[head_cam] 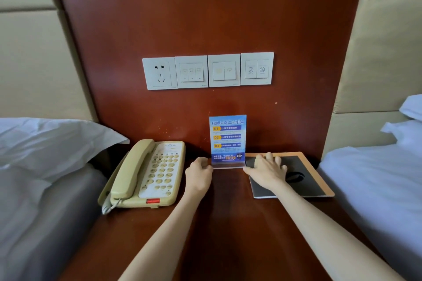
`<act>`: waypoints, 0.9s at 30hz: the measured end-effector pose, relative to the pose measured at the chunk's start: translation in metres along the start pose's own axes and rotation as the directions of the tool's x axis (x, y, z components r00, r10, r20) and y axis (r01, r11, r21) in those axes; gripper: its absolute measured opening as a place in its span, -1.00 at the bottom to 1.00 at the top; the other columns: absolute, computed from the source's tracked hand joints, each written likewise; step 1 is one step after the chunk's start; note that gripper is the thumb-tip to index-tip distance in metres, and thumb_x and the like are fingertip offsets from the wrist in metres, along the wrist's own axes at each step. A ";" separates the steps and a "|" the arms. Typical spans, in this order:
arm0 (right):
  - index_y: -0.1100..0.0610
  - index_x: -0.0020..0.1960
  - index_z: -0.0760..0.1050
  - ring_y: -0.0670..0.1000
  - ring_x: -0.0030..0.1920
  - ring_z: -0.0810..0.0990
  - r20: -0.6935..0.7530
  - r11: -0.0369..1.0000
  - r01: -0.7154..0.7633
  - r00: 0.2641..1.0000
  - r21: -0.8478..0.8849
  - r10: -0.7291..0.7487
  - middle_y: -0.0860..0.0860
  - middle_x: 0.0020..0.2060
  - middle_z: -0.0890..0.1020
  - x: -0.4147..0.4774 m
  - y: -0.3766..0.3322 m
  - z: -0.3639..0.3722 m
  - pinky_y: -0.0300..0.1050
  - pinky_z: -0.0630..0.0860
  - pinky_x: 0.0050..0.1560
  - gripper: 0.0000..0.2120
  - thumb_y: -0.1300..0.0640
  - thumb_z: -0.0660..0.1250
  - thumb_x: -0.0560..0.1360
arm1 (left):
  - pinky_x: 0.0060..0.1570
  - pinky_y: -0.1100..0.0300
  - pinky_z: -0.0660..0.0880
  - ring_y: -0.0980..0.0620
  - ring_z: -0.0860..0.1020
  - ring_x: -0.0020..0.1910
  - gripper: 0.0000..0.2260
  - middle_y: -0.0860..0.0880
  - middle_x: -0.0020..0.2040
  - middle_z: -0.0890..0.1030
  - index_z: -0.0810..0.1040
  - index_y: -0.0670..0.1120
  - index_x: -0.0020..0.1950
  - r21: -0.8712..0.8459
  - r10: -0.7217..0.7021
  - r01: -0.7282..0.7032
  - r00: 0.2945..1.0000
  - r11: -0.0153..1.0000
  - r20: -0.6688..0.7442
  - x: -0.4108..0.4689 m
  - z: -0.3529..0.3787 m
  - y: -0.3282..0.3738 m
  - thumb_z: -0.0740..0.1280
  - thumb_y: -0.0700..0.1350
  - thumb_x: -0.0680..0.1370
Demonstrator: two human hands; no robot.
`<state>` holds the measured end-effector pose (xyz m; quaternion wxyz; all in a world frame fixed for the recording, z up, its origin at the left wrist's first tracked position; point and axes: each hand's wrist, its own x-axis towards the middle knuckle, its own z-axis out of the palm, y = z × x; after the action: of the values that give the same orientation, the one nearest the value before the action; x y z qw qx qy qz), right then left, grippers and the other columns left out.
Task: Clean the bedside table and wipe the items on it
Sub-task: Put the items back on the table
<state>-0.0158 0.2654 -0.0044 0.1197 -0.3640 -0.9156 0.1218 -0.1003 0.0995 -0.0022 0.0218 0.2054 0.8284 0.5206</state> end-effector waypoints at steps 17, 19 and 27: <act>0.13 0.25 0.48 -0.02 0.15 0.52 0.059 0.821 0.068 0.991 0.567 -0.122 0.05 0.18 0.57 -0.083 -0.007 -0.046 -0.14 0.43 0.11 -0.70 0.04 0.28 0.56 | 0.00 0.13 0.52 -0.04 0.62 -0.08 -0.83 -0.15 -0.03 0.66 0.55 -0.14 0.00 -0.146 0.061 -0.043 0.991 0.988 0.120 -0.045 -0.087 0.033 0.16 -0.25 0.57; 0.11 0.12 0.55 -0.03 0.12 0.55 0.064 0.776 0.080 0.986 0.625 -0.154 0.01 0.09 0.61 -0.093 -0.017 -0.055 -0.15 0.45 0.03 -0.79 0.05 0.30 0.55 | -0.04 0.16 0.49 -0.03 0.61 -0.10 -0.82 -0.15 -0.04 0.64 0.54 -0.19 0.04 -0.161 0.073 -0.052 0.989 0.986 0.125 -0.056 -0.106 0.037 0.15 -0.26 0.58; 0.09 0.02 0.58 -0.01 0.07 0.63 0.159 0.537 0.045 0.931 0.842 -0.328 0.09 0.02 0.67 -0.138 -0.088 -0.088 -0.17 0.50 0.13 -0.90 0.14 0.32 0.53 | -0.04 0.12 0.54 0.01 0.64 -0.10 -0.81 -0.08 -0.05 0.67 0.56 -0.17 0.07 -0.057 0.061 -0.054 0.989 0.997 0.137 -0.093 -0.200 0.031 0.18 -0.21 0.57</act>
<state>0.0524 0.1197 0.0876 0.1490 -0.1410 -0.7910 0.5764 -0.0553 -0.0934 0.1000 0.0696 0.2643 0.8046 0.5272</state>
